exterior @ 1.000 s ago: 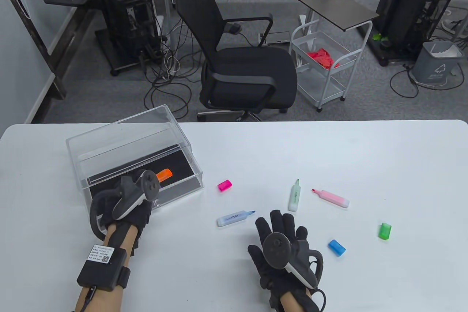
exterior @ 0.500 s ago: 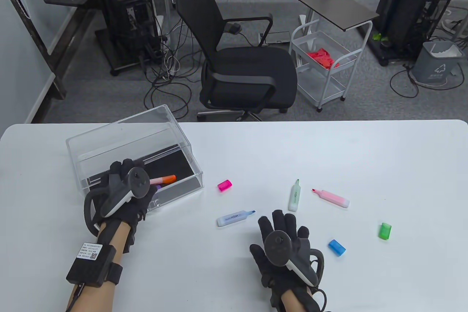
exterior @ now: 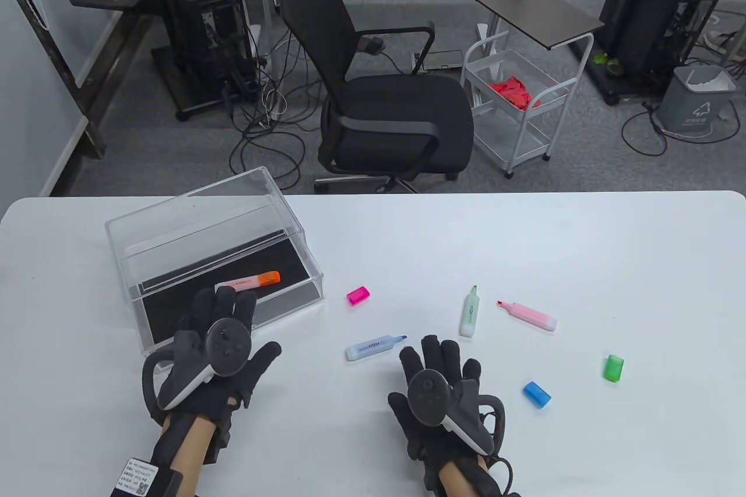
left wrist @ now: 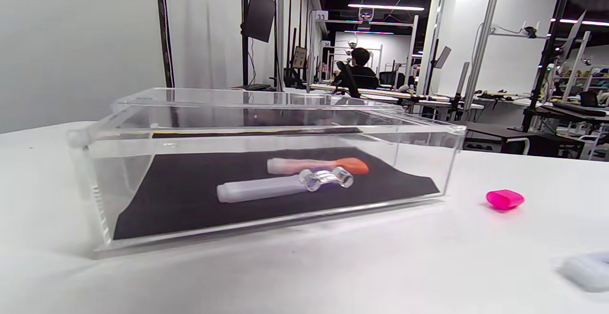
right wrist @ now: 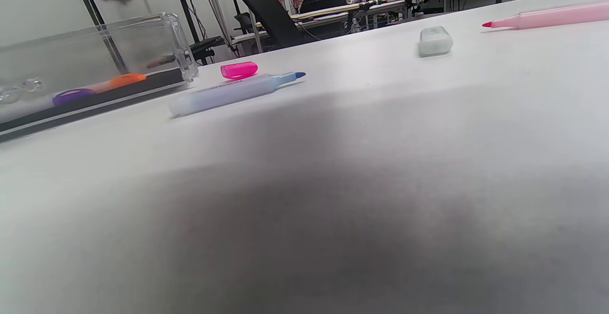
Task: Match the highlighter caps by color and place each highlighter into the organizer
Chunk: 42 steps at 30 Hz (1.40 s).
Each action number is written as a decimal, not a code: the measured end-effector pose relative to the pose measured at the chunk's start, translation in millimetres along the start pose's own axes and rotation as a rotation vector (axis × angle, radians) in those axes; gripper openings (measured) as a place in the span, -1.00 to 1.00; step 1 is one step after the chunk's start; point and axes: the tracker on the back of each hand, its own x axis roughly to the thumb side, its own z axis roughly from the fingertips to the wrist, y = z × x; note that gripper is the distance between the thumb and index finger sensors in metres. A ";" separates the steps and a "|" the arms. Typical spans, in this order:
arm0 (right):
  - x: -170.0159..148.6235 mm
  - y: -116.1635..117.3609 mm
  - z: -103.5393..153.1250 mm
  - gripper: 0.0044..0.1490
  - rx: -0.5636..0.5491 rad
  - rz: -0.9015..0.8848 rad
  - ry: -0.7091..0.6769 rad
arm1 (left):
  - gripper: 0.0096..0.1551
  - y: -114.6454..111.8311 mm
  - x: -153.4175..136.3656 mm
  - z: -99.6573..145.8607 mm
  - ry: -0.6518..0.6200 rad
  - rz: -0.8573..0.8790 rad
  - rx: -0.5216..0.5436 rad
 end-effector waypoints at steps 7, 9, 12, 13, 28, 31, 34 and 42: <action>2.8 1.8 0.1 -0.05 0.002 -0.004 -0.016 | 0.11 -6.2 19.9 27.8 -0.023 -0.017 0.012; 3.5 2.6 0.0 -0.05 0.005 -0.004 -0.021 | 0.11 -9.3 24.2 34.1 -0.024 -0.020 0.010; 4.7 4.9 -0.4 -0.04 0.019 -0.002 -0.026 | 0.10 -15.2 27.5 41.9 -0.024 -0.027 0.007; 4.9 5.4 -0.5 -0.04 0.024 0.000 -0.026 | 0.11 -17.2 27.7 43.1 -0.023 -0.023 0.001; 10.6 5.2 -4.7 -0.04 0.035 0.024 -0.047 | 0.12 -68.9 20.3 47.2 -0.031 0.009 -0.061; 11.0 -4.5 -10.1 -0.04 0.019 0.031 -0.056 | 0.12 -68.4 19.8 47.7 -0.019 0.001 -0.059; 13.2 -16.4 -21.5 -0.03 0.028 0.084 -0.045 | 0.12 -69.4 17.5 47.0 -0.002 0.002 -0.067; 27.0 -14.4 -76.8 0.00 0.166 0.283 -0.082 | 0.14 -72.7 14.3 44.7 0.018 -0.005 -0.087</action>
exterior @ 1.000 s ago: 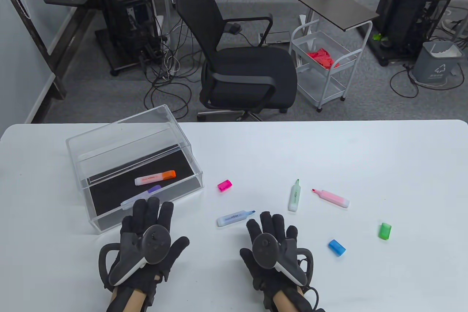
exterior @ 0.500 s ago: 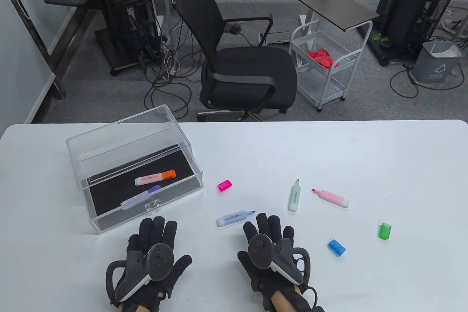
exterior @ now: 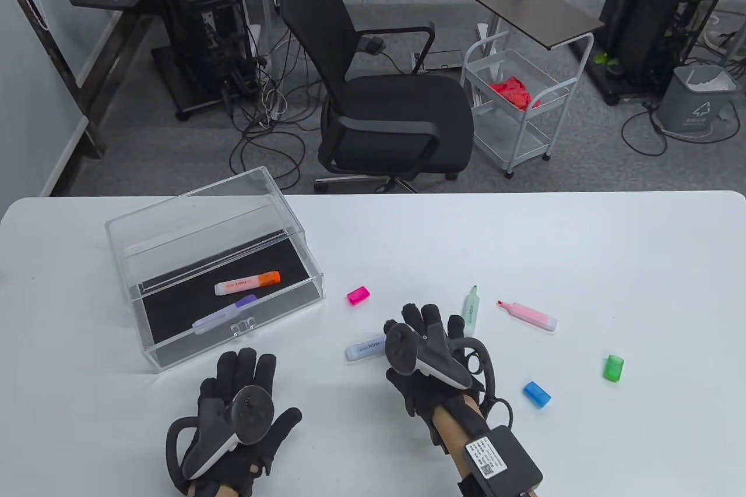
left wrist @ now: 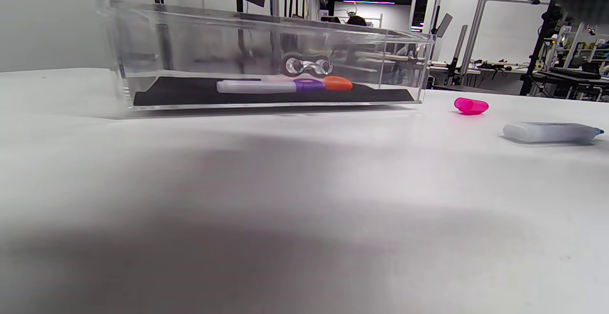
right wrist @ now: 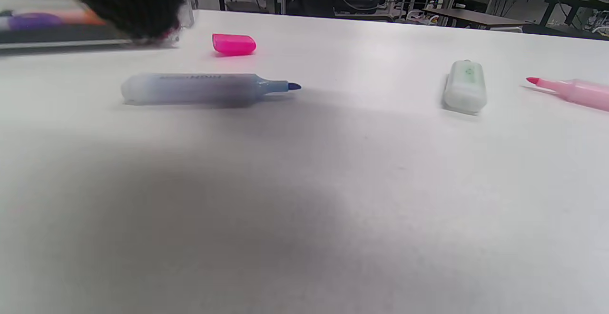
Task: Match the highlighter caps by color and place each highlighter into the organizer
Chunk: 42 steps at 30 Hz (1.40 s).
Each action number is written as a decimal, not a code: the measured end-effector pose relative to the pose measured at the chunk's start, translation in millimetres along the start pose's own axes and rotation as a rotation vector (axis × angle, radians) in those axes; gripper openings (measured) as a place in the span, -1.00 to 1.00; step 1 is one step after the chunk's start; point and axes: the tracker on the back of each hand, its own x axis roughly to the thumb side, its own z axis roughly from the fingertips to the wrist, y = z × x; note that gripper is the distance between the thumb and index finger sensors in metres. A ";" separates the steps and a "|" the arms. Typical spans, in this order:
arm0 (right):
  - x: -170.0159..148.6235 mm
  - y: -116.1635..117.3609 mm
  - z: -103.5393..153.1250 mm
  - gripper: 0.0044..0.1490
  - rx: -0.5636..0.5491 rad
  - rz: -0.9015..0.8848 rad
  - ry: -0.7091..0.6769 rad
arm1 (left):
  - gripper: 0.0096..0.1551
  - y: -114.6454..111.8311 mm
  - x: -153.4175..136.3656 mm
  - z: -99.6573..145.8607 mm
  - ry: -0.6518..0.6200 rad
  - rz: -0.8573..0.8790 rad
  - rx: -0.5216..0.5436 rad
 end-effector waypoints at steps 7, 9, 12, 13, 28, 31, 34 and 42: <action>15.4 19.5 -46.8 -0.04 0.100 0.118 -0.030 | 0.16 0.5 1.2 0.7 0.007 -0.006 -0.015; 16.7 23.2 -55.9 -0.06 0.131 0.149 -0.027 | 0.17 0.7 1.3 0.6 0.009 -0.009 -0.017; 16.1 25.2 -66.7 -0.12 0.144 0.153 -0.038 | 0.17 0.8 1.4 0.3 0.012 -0.011 -0.022; 15.7 25.0 -68.4 -0.15 0.149 0.133 -0.043 | 0.17 0.8 1.4 0.1 0.013 -0.011 -0.024; 29.4 13.5 -54.5 -0.30 0.010 0.114 -0.220 | 0.18 2.3 13.7 -1.8 -0.017 -0.059 0.018; 40.7 4.4 -40.9 -0.29 -0.007 0.096 -0.270 | 0.17 4.4 18.6 -1.0 -0.035 -0.066 0.063; 57.0 -5.6 -21.9 -0.29 -0.032 0.057 -0.345 | 0.15 7.2 22.7 0.7 -0.053 -0.045 0.115; 87.9 -23.9 14.2 -0.28 -0.039 -0.084 -0.456 | 0.13 9.7 26.0 3.4 -0.079 -0.047 0.139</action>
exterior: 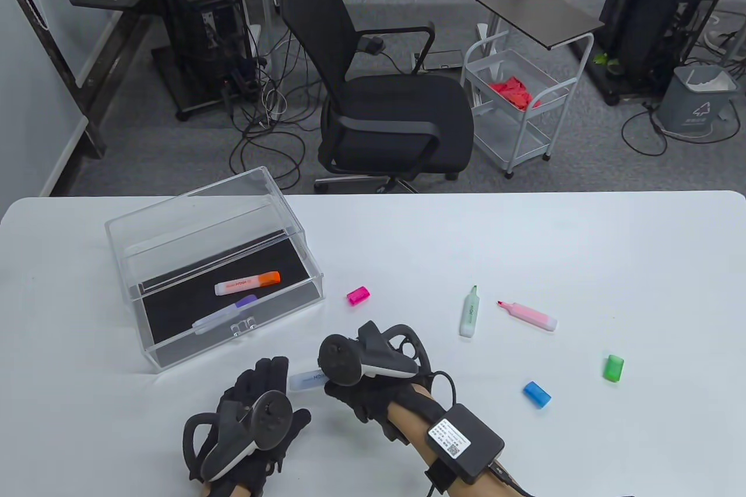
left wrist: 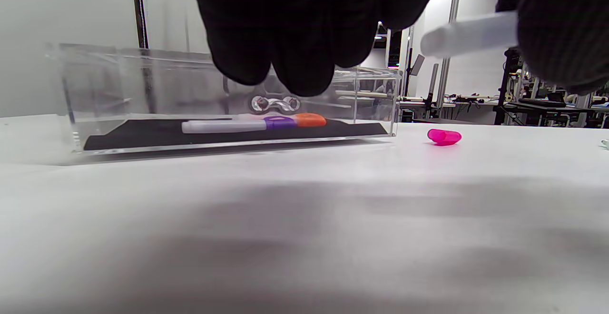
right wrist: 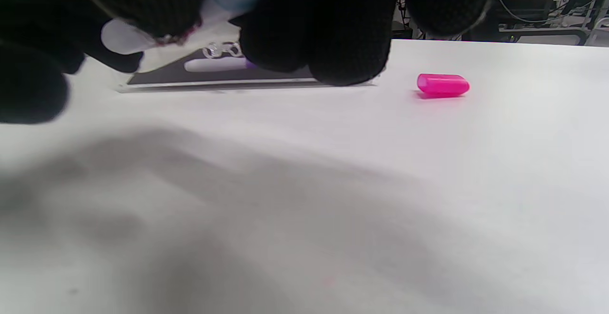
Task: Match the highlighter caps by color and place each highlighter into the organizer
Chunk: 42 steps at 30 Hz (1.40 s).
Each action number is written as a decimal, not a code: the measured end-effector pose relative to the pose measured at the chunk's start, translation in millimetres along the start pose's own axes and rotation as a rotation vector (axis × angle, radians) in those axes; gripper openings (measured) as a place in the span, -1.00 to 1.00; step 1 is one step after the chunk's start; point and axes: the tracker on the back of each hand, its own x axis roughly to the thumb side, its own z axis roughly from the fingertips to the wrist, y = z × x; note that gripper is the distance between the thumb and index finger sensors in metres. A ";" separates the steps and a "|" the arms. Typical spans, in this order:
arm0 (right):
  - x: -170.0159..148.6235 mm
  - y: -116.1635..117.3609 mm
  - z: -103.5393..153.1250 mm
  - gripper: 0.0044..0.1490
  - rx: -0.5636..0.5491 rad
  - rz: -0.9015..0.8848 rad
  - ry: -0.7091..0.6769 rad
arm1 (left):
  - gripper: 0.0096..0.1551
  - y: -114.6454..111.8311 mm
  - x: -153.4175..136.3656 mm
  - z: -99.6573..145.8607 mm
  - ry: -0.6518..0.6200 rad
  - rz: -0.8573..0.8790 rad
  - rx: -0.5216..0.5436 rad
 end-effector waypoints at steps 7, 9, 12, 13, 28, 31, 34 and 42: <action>25.4 -8.7 5.7 -0.27 0.040 -0.033 -0.030 | 0.06 2.8 2.4 1.5 -0.031 0.006 0.045; 27.7 -10.2 5.9 -0.27 0.046 -0.030 -0.031 | 0.01 3.8 2.4 2.5 -0.039 0.009 0.068; 28.7 -11.3 5.4 -0.27 0.053 -0.058 -0.024 | -0.05 5.1 3.8 3.7 -0.067 0.023 0.104; 28.7 -11.2 5.2 -0.27 0.057 -0.065 -0.025 | -0.10 5.3 4.6 4.0 -0.068 0.018 0.107; -15.0 -41.5 37.7 -0.10 -0.003 -0.088 0.091 | -0.38 0.0 4.7 -3.0 -0.080 -0.028 0.040; -36.3 -52.7 51.8 -0.10 -0.033 -0.063 0.163 | -0.38 0.2 3.7 -3.1 -0.075 -0.036 0.032; -58.8 -57.8 67.4 -0.09 -0.044 0.027 0.276 | -0.38 0.4 4.4 -3.1 -0.073 -0.040 0.020; -134.4 -38.5 101.0 -0.08 0.049 0.104 0.602 | -0.36 -2.4 5.9 -5.4 -0.066 -0.055 -0.002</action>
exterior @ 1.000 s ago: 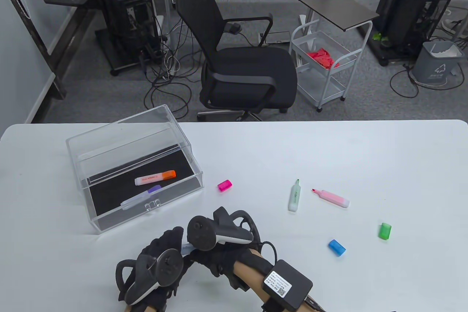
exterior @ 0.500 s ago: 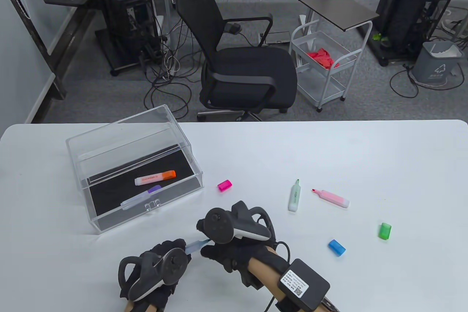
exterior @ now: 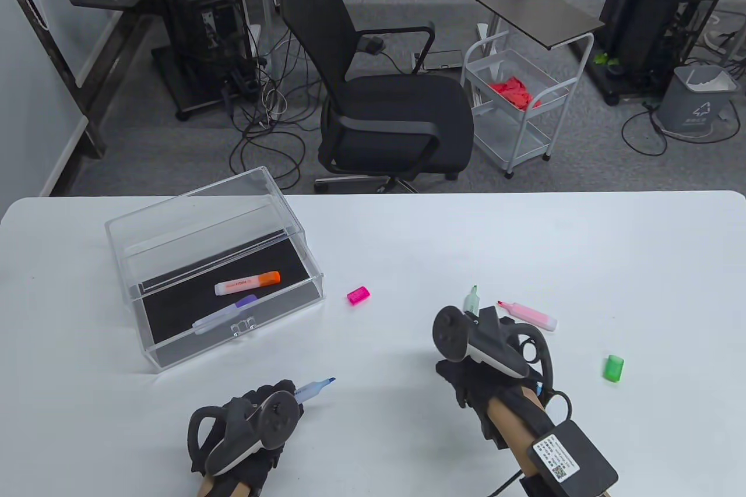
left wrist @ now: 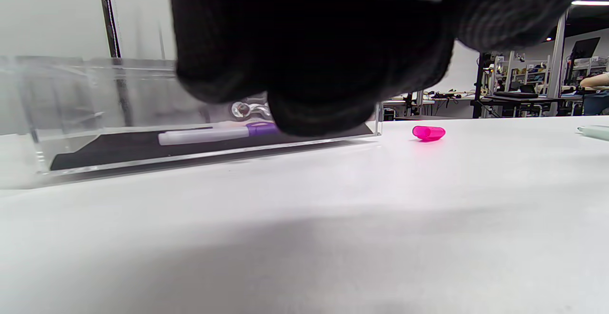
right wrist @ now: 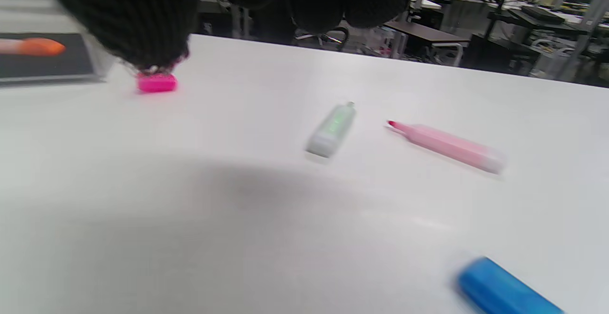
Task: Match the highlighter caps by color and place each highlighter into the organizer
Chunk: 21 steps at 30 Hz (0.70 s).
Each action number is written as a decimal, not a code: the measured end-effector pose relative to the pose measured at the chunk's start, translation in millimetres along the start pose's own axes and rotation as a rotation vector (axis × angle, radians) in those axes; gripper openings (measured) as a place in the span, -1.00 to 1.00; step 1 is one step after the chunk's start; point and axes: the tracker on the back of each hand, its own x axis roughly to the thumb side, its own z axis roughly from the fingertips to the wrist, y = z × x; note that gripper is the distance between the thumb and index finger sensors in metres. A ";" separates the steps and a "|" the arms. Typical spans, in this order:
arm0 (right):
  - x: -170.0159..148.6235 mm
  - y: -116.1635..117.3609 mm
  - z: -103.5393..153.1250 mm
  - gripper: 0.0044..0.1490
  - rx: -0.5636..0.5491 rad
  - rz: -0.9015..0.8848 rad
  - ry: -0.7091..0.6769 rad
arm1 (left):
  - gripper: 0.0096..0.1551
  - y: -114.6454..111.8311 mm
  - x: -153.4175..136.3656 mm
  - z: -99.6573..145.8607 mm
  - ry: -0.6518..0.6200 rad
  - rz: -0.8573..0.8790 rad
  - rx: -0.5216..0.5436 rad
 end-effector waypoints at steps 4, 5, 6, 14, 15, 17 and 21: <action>-33.4 24.6 -11.0 -0.09 0.093 0.027 0.138 | -0.36 -1.1 1.1 -1.4 -0.001 -0.007 -0.007; -40.4 31.0 -13.0 -0.10 0.112 0.040 0.167 | -0.37 -1.3 1.4 -1.6 -0.002 -0.007 -0.008; -46.4 36.4 -14.4 -0.10 0.123 0.056 0.190 | -0.37 -1.4 1.7 -1.7 -0.003 -0.008 -0.010; -82.7 77.4 -22.2 -0.07 0.236 0.131 0.309 | -0.38 -3.2 5.5 -3.4 -0.008 -0.022 -0.034; -85.2 81.2 -22.7 -0.07 0.251 0.120 0.314 | -0.38 -3.3 5.9 -3.4 -0.009 -0.024 -0.036; -87.7 85.7 -23.1 -0.08 0.267 0.118 0.322 | -0.38 -3.7 6.4 -3.6 -0.009 -0.027 -0.039; -88.0 86.5 -23.2 -0.14 0.261 0.158 0.337 | -0.38 -4.0 7.1 -3.9 -0.005 -0.032 -0.047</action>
